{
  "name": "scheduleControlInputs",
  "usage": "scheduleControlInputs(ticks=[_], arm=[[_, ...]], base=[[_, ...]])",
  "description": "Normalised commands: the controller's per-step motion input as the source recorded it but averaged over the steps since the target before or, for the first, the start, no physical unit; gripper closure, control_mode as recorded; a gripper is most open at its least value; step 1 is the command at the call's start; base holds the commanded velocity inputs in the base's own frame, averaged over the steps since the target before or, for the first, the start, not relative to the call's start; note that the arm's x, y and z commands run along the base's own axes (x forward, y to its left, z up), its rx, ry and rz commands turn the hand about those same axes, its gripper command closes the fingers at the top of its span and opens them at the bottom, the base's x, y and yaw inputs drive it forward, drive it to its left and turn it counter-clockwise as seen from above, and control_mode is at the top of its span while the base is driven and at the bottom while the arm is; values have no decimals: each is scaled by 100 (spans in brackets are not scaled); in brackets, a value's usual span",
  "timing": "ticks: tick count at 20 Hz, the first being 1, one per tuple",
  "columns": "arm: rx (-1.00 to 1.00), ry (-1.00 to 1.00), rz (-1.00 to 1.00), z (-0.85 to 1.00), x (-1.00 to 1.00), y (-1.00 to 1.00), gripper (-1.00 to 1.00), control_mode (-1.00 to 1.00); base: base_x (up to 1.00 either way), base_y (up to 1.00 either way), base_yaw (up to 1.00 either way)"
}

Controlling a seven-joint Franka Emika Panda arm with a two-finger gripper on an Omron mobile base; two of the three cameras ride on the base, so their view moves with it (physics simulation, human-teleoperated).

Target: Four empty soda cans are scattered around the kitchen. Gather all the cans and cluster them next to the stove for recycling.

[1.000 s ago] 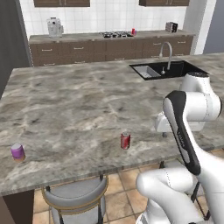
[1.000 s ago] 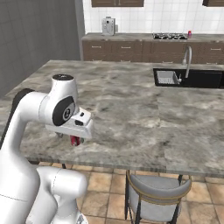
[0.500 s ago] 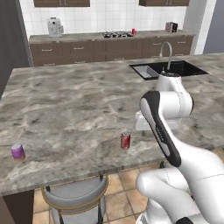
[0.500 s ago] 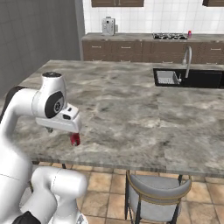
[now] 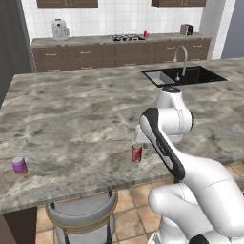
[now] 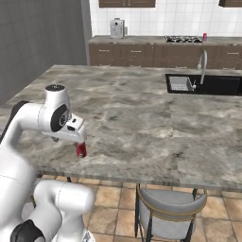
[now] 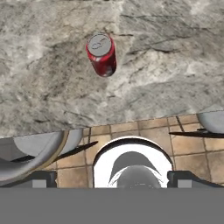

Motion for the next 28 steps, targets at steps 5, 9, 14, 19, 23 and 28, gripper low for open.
scheduleControlInputs(ticks=[5, 9, 14, 19, 23, 28], arm=[[0, 0, 0, -4, 70, 0, -100, -100], [0, 0, 0, -12, 82, 8, -100, -100], [0, 0, -1, -7, 38, 16, -100, -100], [0, -8, -1, -29, 32, 5, -100, -100], [0, -15, 0, -57, 34, 0, -100, -100], [0, -10, 0, -37, 19, 0, -100, -100]], base=[[0, 0, 0], [0, 0, 0], [0, 0, 0], [0, 0, 0], [0, 0, 0], [0, 0, 0]])
